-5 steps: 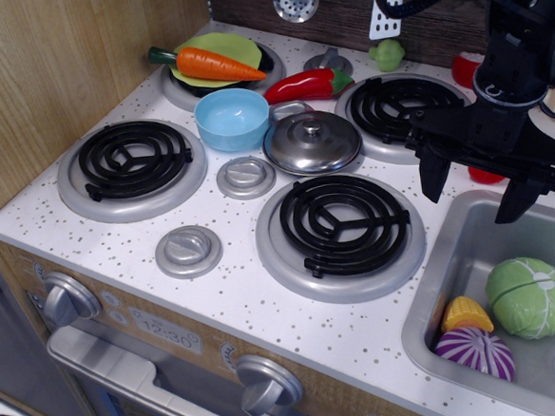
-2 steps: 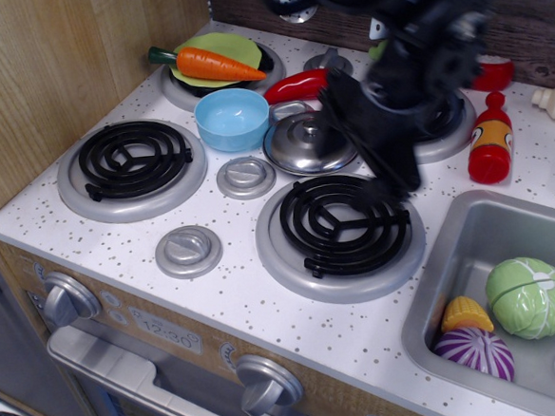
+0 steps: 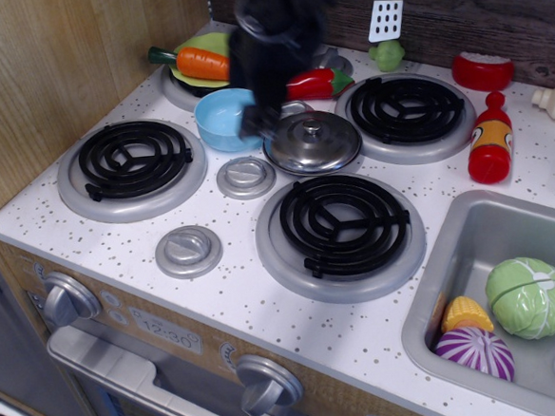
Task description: Take carrot off plate
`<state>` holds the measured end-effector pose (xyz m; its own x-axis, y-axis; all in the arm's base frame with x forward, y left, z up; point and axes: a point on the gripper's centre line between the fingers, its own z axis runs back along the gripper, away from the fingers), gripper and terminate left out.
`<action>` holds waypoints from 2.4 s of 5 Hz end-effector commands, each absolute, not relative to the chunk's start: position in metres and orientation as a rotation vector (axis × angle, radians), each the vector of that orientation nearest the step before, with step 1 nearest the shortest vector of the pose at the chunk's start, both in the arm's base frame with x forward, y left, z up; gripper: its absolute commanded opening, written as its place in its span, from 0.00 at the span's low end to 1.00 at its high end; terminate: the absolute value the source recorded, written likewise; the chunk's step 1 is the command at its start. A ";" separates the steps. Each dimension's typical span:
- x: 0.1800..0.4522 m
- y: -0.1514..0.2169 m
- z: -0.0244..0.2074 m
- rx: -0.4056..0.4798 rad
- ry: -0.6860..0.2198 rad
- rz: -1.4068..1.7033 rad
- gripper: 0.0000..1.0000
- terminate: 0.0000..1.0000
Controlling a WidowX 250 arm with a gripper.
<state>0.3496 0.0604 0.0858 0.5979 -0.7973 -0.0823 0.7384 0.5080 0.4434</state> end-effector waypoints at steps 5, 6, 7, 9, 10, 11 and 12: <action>0.439 0.180 0.076 0.506 -0.182 -1.250 1.00 0.00; 0.447 0.185 0.072 0.495 -0.190 -1.272 1.00 0.00; 0.455 0.186 0.064 0.472 -0.199 -1.289 1.00 0.00; 0.458 0.183 0.059 0.410 -0.170 -1.254 0.00 0.00; 0.448 0.181 0.071 0.400 -0.129 -1.221 0.00 0.00; 0.424 0.176 0.096 0.441 -0.075 -1.135 0.00 0.00; 0.391 0.171 0.108 0.487 -0.045 -1.016 0.00 0.00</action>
